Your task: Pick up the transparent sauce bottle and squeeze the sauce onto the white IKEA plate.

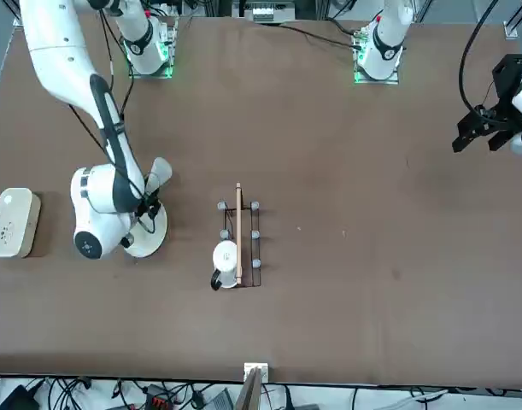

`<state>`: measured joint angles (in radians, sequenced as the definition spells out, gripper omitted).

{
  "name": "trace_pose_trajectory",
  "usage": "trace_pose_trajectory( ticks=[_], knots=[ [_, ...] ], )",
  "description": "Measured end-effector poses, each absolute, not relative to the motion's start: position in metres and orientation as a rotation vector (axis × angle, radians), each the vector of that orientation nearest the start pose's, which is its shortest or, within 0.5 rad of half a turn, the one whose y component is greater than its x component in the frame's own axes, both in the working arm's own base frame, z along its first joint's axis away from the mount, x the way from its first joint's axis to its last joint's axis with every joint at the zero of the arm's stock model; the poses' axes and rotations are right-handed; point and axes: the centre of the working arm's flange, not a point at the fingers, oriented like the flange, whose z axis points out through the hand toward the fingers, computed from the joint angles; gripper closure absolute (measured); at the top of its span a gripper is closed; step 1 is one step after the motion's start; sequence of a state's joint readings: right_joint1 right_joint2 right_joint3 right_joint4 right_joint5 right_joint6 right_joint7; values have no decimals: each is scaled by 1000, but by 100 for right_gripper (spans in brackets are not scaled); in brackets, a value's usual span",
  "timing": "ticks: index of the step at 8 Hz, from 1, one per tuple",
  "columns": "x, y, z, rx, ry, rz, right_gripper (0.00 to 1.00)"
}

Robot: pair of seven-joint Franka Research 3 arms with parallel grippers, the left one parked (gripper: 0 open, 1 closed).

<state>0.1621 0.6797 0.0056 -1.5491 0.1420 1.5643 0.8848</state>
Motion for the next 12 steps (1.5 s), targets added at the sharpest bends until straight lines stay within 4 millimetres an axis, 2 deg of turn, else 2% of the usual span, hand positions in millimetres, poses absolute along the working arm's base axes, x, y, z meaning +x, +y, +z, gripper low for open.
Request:
trace_pose_trajectory(
  ticks=[2, 4, 7, 9, 12],
  knots=[
    [601, 154, 226, -2918, 1134, 1068, 62],
    [598, 175, 224, -2911, 1156, 1036, 62],
    [605, 175, 226, -2887, 1182, 978, 62],
    [618, 168, 231, -2865, 1257, 909, 62],
    [642, 162, 244, -3015, 1294, 703, 62]
  ],
)
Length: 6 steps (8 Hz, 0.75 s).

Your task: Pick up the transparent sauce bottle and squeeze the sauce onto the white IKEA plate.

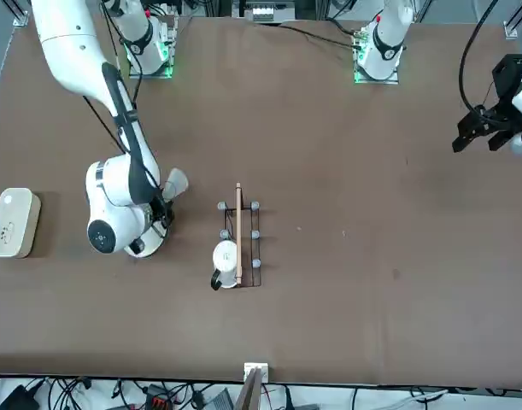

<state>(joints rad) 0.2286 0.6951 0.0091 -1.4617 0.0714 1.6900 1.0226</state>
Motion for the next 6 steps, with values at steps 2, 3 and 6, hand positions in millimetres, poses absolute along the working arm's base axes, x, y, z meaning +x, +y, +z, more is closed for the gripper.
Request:
trace_pose_trajectory(
  ticks=[2, 3, 6],
  knots=[
    [647, 169, 253, -3124, 1363, 549, 62],
    [646, 178, 255, -3175, 1419, 463, 62],
    [640, 210, 260, -3271, 1658, 68, 62]
  ],
)
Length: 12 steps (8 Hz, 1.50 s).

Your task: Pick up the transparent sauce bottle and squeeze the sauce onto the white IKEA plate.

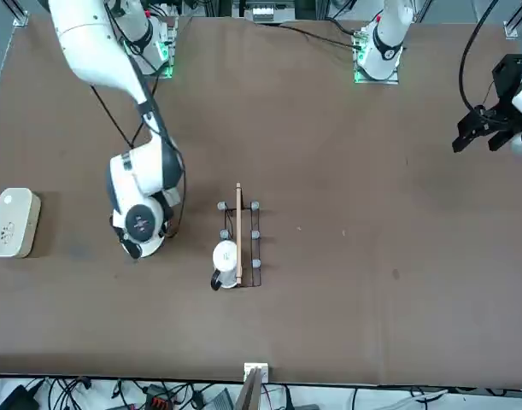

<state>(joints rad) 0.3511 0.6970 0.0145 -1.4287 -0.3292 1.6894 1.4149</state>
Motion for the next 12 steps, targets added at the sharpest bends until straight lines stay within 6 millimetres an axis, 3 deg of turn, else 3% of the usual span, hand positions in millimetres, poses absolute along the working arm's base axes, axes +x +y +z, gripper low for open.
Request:
trace_pose_trajectory(
  ticks=[4, 7, 8, 9, 10, 12],
  knots=[
    [630, 225, 266, 2029, -1221, 346, 62],
    [613, 244, 266, 1831, -1229, 542, 62],
    [607, 240, 265, 1728, -1258, 591, 62],
    [603, 226, 260, 1610, -1309, 627, 62],
    [600, 199, 248, 1475, -1369, 653, 62],
    [591, 108, 208, 1211, -1454, 653, 62]
  ],
)
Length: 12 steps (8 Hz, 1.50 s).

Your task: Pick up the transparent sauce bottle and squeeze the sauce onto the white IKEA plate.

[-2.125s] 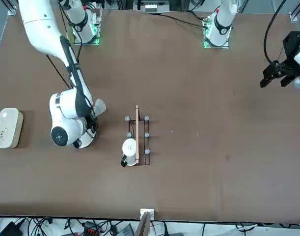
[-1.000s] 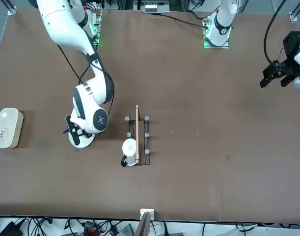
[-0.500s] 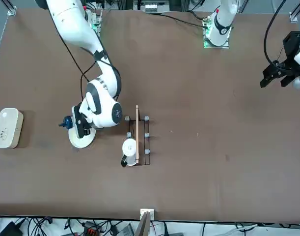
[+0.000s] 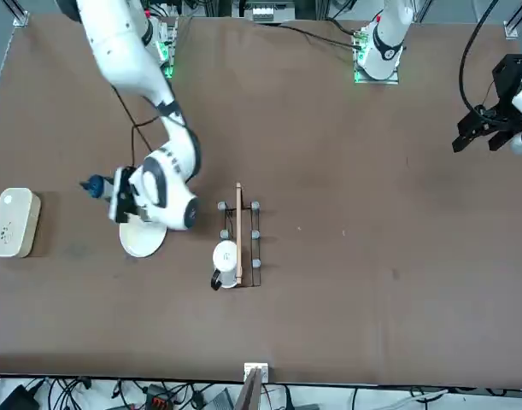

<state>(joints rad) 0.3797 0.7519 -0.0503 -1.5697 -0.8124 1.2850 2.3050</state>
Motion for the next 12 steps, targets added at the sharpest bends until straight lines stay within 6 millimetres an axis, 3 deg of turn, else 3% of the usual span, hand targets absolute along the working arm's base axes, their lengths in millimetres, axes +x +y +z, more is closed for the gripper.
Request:
trace_pose_trajectory(
  ticks=[3, 5, 7, 9, 12],
  knots=[
    [552, -28, 161, 912, -1465, 716, 62],
    [508, -88, 123, 856, -1446, 759, 62],
    [487, -136, 109, 831, -1458, 771, 62],
    [477, -172, 109, 811, -1463, 752, 62],
    [465, -176, 104, 819, -1458, 730, 62]
  ],
)
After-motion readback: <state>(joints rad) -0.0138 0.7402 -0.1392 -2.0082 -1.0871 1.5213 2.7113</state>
